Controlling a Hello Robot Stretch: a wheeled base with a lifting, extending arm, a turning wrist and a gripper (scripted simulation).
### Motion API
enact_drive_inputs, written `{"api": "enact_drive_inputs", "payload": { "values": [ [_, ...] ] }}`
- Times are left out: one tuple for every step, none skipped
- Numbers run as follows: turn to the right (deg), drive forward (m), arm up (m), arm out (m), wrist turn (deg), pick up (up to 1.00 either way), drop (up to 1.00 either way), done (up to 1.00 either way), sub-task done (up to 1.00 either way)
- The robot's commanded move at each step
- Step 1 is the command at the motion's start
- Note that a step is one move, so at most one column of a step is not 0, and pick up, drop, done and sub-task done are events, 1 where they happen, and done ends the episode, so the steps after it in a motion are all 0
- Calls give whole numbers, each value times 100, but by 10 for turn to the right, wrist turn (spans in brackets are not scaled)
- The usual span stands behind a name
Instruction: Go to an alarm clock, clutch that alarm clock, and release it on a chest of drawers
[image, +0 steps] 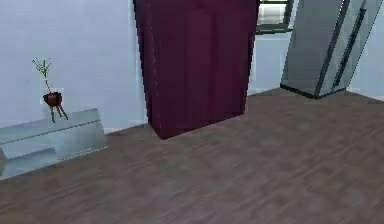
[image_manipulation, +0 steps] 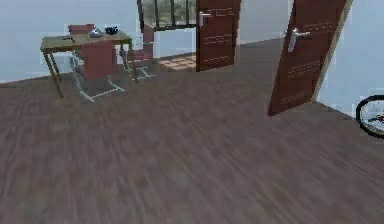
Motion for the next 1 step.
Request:
{"api": "enact_drive_inputs", "payload": {
  "values": [
    [-300,0,0,0,0,0,0,0,0]
  ]
}}
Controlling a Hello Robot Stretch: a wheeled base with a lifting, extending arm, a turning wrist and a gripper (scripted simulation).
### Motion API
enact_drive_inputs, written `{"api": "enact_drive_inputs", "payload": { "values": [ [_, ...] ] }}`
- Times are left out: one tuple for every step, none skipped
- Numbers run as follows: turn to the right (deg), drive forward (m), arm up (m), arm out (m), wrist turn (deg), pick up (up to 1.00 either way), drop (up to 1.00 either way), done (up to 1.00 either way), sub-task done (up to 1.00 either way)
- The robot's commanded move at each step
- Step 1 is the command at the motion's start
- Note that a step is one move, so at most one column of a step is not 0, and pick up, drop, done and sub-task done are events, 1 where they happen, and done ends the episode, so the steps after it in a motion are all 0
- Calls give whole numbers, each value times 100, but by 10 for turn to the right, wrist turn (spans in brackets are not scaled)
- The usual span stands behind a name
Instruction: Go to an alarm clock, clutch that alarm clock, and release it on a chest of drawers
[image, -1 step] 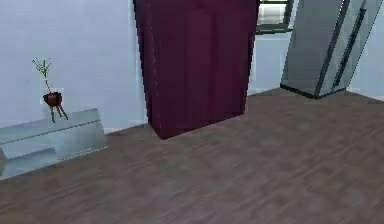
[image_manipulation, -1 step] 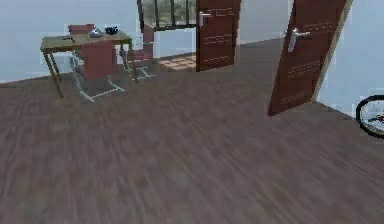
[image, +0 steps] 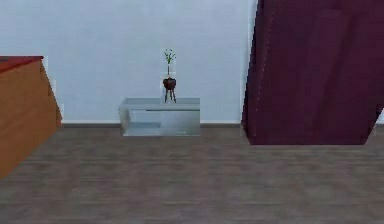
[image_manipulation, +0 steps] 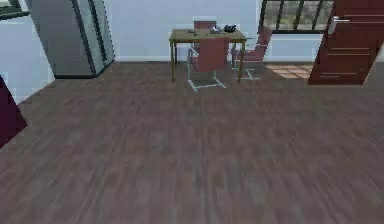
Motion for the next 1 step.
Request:
{"api": "enact_drive_inputs", "payload": {
  "values": [
    [0,25,0,0,0,0,0,0,0]
  ]
}}
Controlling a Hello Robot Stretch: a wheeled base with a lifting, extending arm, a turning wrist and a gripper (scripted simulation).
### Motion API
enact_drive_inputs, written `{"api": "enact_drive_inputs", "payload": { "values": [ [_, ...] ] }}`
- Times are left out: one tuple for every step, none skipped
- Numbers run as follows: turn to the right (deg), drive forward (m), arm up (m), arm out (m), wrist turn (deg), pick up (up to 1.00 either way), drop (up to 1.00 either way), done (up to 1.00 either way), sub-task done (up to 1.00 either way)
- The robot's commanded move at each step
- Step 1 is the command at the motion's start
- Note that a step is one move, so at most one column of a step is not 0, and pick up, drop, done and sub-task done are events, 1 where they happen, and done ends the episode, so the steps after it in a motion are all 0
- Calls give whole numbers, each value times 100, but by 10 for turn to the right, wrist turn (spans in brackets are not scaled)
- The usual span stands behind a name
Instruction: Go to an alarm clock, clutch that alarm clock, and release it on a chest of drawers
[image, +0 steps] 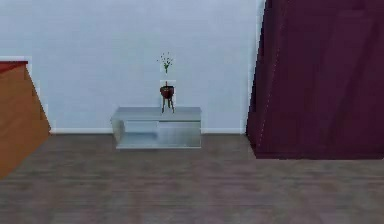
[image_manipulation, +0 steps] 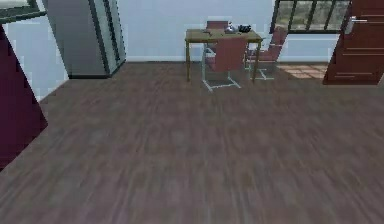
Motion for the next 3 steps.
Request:
{"api": "enact_drive_inputs", "payload": {
  "values": [
    [450,0,0,0,0,0,0,0,0],
    [420,0,0,0,0,0,0,0,0],
    [0,15,0,0,0,0,0,0,0]
  ]
}}
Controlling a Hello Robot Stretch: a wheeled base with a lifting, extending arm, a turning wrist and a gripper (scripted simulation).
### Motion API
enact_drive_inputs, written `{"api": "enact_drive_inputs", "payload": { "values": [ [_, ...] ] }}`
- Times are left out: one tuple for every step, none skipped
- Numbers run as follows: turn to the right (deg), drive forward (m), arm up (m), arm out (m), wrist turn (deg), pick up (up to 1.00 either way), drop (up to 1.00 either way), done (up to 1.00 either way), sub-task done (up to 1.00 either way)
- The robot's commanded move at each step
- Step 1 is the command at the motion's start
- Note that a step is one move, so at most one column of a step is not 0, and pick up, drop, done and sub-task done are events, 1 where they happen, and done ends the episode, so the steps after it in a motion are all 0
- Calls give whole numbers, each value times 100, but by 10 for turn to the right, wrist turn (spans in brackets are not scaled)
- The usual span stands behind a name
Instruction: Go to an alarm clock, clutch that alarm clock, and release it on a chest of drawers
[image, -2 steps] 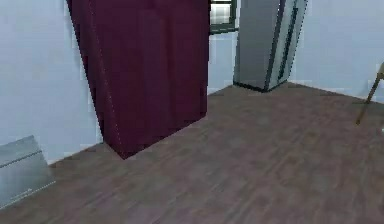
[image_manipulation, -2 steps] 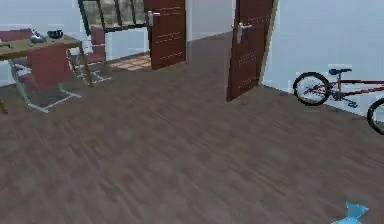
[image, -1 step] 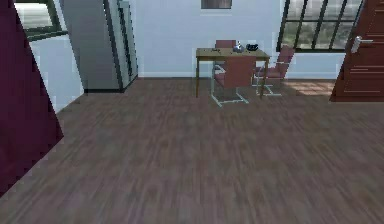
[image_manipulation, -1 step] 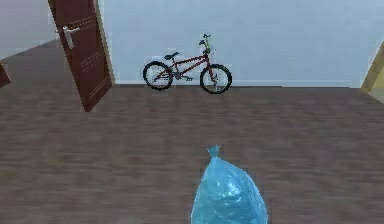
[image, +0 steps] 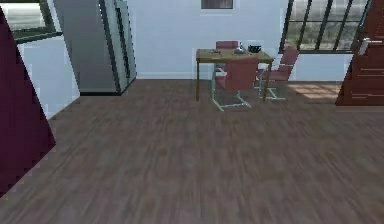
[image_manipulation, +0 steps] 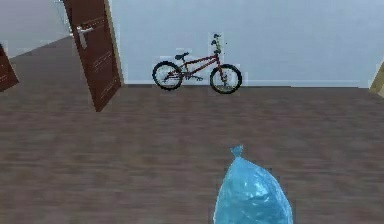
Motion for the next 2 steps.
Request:
{"api": "enact_drive_inputs", "payload": {
  "values": [
    [450,0,0,0,0,0,0,0,0],
    [0,100,0,0,0,0,0,0,0]
  ]
}}
